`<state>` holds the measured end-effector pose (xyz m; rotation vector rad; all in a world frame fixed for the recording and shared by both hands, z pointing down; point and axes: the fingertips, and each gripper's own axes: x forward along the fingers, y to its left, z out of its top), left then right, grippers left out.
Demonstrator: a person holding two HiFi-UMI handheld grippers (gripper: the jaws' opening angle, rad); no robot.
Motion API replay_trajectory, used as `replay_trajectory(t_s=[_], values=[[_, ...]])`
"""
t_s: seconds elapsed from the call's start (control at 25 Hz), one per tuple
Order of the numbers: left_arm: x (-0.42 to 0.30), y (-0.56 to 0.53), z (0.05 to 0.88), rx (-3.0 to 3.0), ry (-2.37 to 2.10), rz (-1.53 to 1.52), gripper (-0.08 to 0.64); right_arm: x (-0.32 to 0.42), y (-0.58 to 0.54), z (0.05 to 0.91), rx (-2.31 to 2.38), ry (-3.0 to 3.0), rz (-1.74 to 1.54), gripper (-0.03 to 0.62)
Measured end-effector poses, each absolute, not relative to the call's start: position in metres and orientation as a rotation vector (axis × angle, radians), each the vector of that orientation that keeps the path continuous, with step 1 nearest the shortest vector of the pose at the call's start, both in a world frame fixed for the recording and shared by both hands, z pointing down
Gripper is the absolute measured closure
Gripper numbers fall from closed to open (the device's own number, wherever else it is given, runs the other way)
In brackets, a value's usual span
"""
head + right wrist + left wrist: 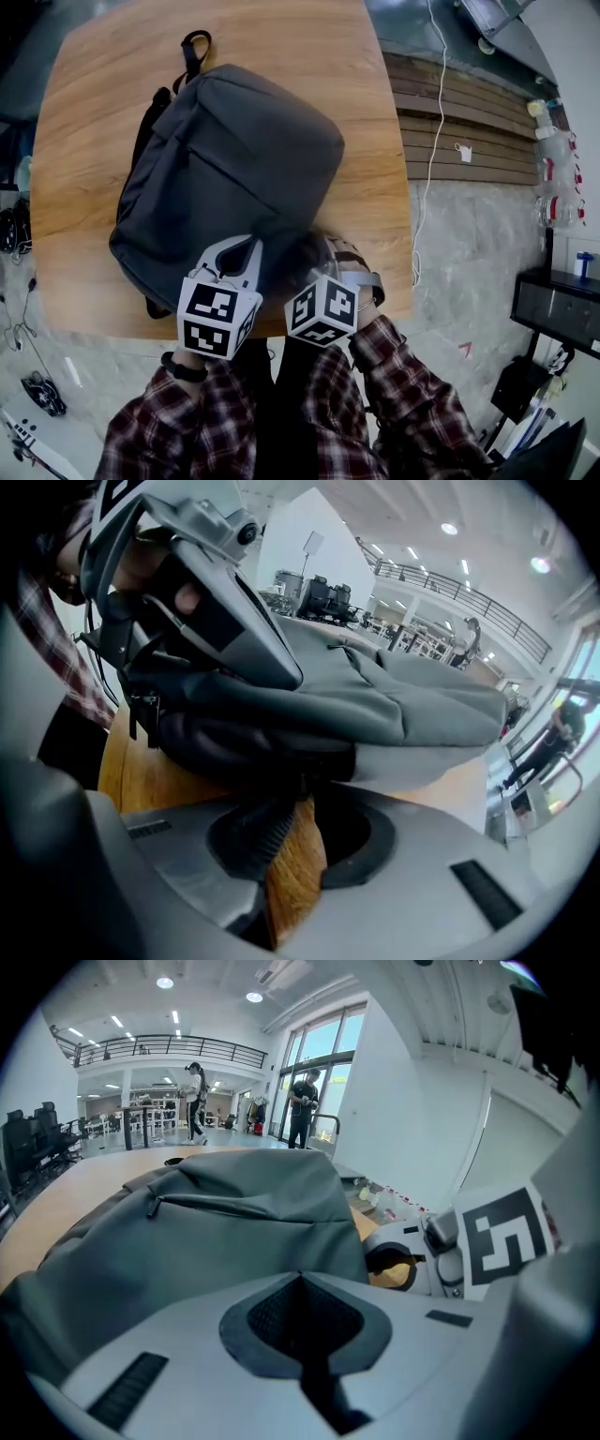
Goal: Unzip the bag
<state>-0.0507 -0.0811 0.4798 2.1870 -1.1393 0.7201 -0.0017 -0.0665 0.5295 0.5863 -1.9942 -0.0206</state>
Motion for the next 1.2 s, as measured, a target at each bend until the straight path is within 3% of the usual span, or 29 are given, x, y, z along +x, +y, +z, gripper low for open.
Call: replay_trajectory(t_s=[0.12, 0.36, 0.8, 1.2], values=[[-0.05, -0.08, 0.48, 2.187, -1.135, 0.718, 0.551, -0.002, -0.063, 0.529, 0.569, -1.995, -0.024, 0.516], [-0.05, -0.079, 0.482, 2.183, -1.12, 0.704, 0.551, -0.004, -0.068, 0.532, 0.551, -1.953, -0.11, 0.536], [-0.05, -0.079, 0.483, 2.178, -1.098, 0.697, 0.551, -0.001, -0.055, 0.526, 0.525, -2.193, 0.889, 0.554], [-0.043, -0.079, 0.497, 2.172, -1.045, 0.773, 0.551, -0.022, 0.005, 0.532, 0.299, -2.103, 0.993, 0.554]])
